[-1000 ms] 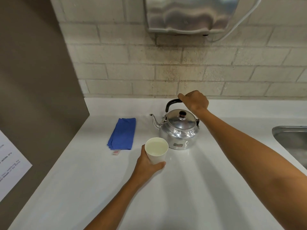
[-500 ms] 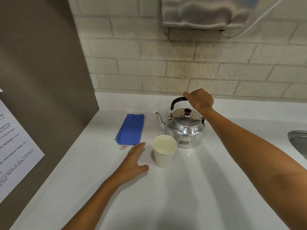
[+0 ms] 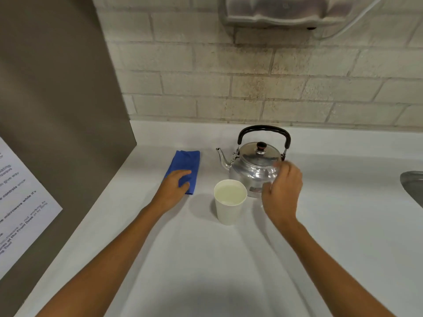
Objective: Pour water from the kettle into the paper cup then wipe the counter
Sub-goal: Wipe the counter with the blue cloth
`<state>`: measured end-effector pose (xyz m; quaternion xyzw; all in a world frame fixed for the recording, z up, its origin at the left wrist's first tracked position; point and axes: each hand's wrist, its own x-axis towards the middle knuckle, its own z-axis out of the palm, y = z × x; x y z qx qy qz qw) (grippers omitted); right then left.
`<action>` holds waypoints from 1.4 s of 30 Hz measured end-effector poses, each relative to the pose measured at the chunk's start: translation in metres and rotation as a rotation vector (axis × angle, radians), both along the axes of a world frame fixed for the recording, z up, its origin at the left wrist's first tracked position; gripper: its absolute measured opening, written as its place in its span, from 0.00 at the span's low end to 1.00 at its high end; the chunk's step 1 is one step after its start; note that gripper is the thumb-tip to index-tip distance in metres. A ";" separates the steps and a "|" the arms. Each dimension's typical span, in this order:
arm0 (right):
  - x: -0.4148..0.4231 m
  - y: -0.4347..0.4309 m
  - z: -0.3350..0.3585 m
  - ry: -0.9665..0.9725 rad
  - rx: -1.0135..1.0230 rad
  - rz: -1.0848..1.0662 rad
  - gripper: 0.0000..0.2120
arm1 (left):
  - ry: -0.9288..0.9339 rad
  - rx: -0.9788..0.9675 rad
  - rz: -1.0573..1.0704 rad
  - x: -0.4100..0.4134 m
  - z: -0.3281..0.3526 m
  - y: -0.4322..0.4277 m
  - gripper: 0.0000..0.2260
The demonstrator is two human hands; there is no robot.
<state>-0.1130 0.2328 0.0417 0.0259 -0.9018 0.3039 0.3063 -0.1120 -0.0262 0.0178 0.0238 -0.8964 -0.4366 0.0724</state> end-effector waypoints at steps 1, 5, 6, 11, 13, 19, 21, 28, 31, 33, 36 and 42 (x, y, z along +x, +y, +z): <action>0.013 0.001 -0.015 -0.088 0.054 -0.005 0.19 | 0.027 -0.057 0.003 -0.008 -0.001 -0.001 0.17; 0.046 -0.002 -0.058 -0.349 0.284 0.034 0.17 | 0.039 -0.375 0.035 -0.043 -0.007 -0.004 0.20; 0.048 -0.003 -0.064 -0.385 0.328 0.035 0.19 | -0.007 -0.505 0.029 -0.051 -0.011 -0.006 0.21; 0.043 -0.004 -0.073 -0.545 0.452 0.052 0.28 | -0.215 -0.689 -0.005 -0.066 -0.031 -0.017 0.26; 0.042 -0.005 -0.075 -0.577 0.464 0.066 0.29 | -0.221 -0.665 0.007 -0.069 -0.035 -0.016 0.27; 0.042 -0.005 -0.074 -0.608 0.480 0.071 0.29 | -0.183 -0.740 0.000 -0.061 -0.041 -0.005 0.27; 0.043 -0.005 -0.074 -0.600 0.480 0.072 0.29 | -0.154 -0.756 -0.050 -0.050 -0.041 0.003 0.26; 0.045 -0.005 -0.072 -0.576 0.481 0.073 0.29 | -0.064 -0.633 -0.262 0.001 -0.047 -0.001 0.23; 0.045 -0.006 -0.071 -0.587 0.491 0.069 0.29 | -0.078 -0.507 -0.197 -0.011 -0.036 0.009 0.24; 0.045 -0.006 -0.071 -0.594 0.485 0.072 0.29 | -0.081 -0.628 -0.173 -0.024 -0.036 0.023 0.25; 0.044 -0.005 -0.071 -0.605 0.478 0.074 0.29 | -0.116 -0.803 -0.147 -0.041 -0.034 0.038 0.24; 0.044 -0.004 -0.071 -0.591 0.481 0.073 0.29 | -0.040 -0.794 -0.325 -0.001 -0.046 0.032 0.23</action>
